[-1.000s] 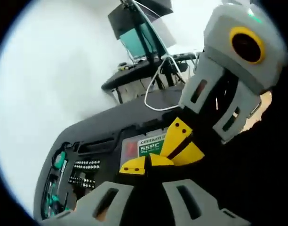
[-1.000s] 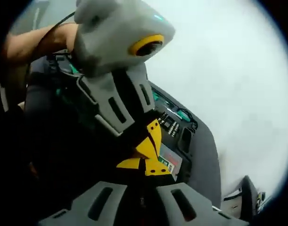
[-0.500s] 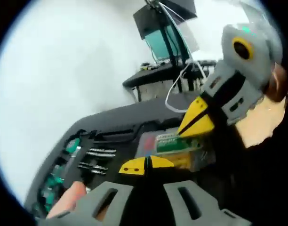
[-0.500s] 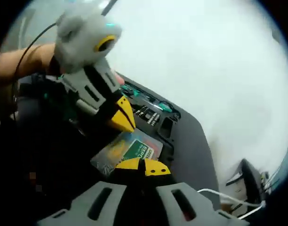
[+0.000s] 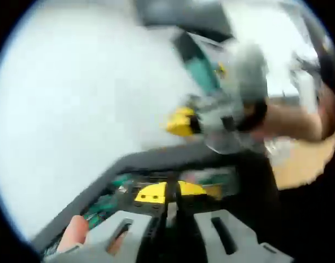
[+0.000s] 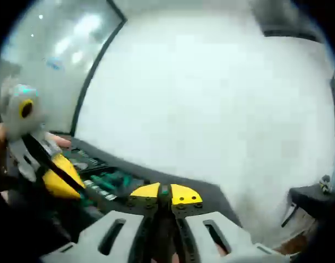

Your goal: Pick up the tools and put them into their designated positions in the toolbox.

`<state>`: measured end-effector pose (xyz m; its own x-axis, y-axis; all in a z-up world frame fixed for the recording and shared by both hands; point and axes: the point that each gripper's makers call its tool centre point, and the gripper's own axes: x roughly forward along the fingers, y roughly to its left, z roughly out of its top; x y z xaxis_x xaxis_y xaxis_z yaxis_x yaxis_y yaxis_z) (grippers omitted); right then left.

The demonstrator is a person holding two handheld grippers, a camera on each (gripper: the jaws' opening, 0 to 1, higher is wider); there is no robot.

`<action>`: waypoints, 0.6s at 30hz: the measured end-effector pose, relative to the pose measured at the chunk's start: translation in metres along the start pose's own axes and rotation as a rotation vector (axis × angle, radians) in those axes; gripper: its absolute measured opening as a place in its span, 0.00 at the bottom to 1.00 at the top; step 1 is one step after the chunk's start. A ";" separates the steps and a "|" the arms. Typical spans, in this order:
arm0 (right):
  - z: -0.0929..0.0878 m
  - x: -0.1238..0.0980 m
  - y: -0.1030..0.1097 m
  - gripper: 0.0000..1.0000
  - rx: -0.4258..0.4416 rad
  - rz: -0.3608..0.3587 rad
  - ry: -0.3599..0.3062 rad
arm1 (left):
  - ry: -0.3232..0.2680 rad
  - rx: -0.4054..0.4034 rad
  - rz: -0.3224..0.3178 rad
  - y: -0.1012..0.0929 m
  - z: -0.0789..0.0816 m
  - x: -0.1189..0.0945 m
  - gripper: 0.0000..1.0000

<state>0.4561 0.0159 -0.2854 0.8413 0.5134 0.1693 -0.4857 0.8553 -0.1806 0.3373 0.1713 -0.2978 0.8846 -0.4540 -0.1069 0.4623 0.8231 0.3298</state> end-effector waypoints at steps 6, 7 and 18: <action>-0.046 0.007 -0.026 0.10 0.114 -0.129 0.008 | -0.106 -0.151 0.444 0.130 -0.013 -0.121 0.17; -0.051 0.005 -0.024 0.10 0.089 -0.140 0.021 | -0.095 -0.158 0.517 0.150 -0.022 -0.141 0.18; -0.046 0.008 -0.006 0.10 -0.040 -0.083 0.027 | 0.163 -0.756 1.321 0.259 -0.215 -0.374 0.43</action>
<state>0.4761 0.0118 -0.3276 0.8843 0.4389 0.1596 -0.4051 0.8909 -0.2054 0.1393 0.6275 -0.3739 0.6494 0.7198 -0.2452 -0.7591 0.5943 -0.2657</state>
